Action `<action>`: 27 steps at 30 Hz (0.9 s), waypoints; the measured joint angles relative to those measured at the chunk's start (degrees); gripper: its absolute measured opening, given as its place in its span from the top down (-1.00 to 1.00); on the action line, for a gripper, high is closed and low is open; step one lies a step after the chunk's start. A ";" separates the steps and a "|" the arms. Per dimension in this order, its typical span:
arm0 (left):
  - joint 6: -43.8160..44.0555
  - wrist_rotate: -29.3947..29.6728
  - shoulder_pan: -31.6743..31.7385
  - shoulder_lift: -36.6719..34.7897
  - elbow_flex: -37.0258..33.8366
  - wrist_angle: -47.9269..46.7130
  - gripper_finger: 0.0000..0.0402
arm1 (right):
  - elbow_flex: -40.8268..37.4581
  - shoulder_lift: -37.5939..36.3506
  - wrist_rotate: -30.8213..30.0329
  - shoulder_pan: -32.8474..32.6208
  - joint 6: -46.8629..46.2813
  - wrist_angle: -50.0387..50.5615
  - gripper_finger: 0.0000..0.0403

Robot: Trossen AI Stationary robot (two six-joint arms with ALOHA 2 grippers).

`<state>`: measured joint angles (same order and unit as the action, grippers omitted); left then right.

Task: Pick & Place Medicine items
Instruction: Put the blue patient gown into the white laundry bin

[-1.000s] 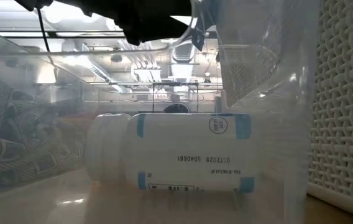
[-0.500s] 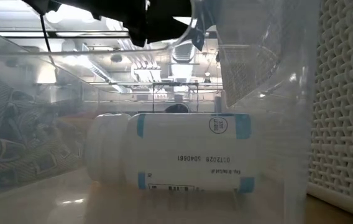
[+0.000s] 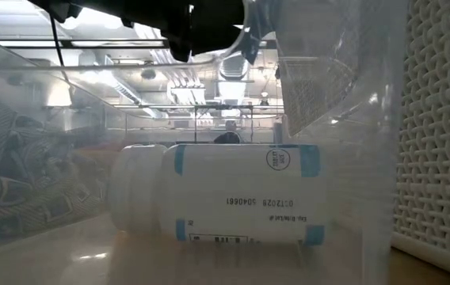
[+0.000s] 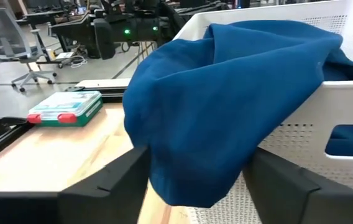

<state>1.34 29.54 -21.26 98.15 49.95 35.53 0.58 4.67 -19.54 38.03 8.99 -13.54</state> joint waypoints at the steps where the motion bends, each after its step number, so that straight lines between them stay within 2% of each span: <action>1: -0.02 -0.05 0.00 0.00 0.00 0.02 -0.18 | 0.00 0.00 -0.01 0.00 0.00 0.00 0.96; 10: -1.37 -2.57 0.02 0.00 0.00 0.53 0.50 | 0.00 0.00 0.01 0.00 0.00 0.00 0.96; 17: -1.55 -5.20 0.02 0.00 0.01 0.80 0.93 | 0.00 0.00 -0.01 -0.01 0.00 0.00 0.96; 24: -2.93 -5.32 0.02 0.00 0.00 0.74 0.98 | 0.00 0.00 -0.01 -0.01 0.00 0.00 0.96; 27: -5.53 -3.49 0.02 -0.01 0.00 1.10 0.98 | 0.00 0.00 -0.01 0.01 0.00 0.00 0.96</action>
<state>-4.19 26.05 -21.23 98.14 49.95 36.63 0.58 4.67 -19.55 38.04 8.99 -13.54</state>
